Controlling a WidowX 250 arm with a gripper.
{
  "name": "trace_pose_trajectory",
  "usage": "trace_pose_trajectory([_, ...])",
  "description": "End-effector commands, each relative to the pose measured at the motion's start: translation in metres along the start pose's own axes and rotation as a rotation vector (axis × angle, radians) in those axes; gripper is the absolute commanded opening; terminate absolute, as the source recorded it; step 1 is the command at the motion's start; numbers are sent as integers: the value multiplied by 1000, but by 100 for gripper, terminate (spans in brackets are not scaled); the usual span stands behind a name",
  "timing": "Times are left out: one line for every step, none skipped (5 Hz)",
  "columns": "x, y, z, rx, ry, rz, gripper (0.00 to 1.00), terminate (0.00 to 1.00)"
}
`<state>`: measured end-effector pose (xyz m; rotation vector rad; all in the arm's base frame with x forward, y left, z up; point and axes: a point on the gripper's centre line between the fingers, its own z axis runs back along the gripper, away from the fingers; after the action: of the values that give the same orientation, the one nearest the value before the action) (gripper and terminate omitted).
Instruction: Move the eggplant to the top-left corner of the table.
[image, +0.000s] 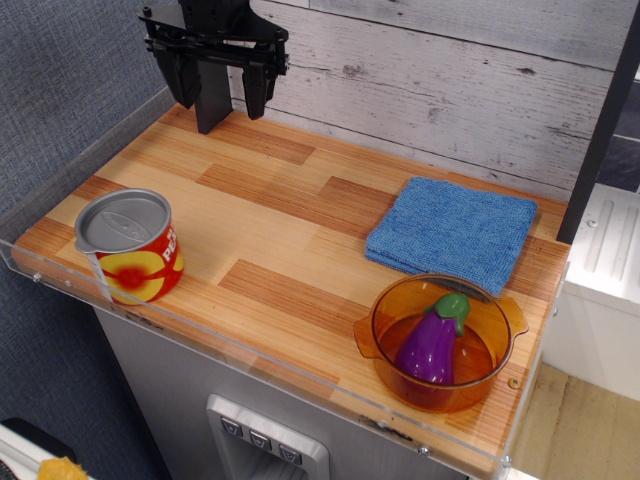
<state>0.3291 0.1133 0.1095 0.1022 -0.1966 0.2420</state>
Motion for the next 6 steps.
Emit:
trace_pose_trajectory([0, 0, 0, 0, 0, 0, 100, 0])
trace_pose_trajectory([-19, -23, 14, -4, -38, -63, 100, 0])
trace_pose_trajectory([-44, -46, 27, -50, -55, -142, 100, 0])
trace_pose_trajectory([-66, -72, 34, -92, -39, -233, 100, 0])
trace_pose_trajectory([-89, -98, 38, -119, -46, -310, 100, 0])
trace_pose_trajectory([-107, -119, 34, -126, -26, -387, 100, 0])
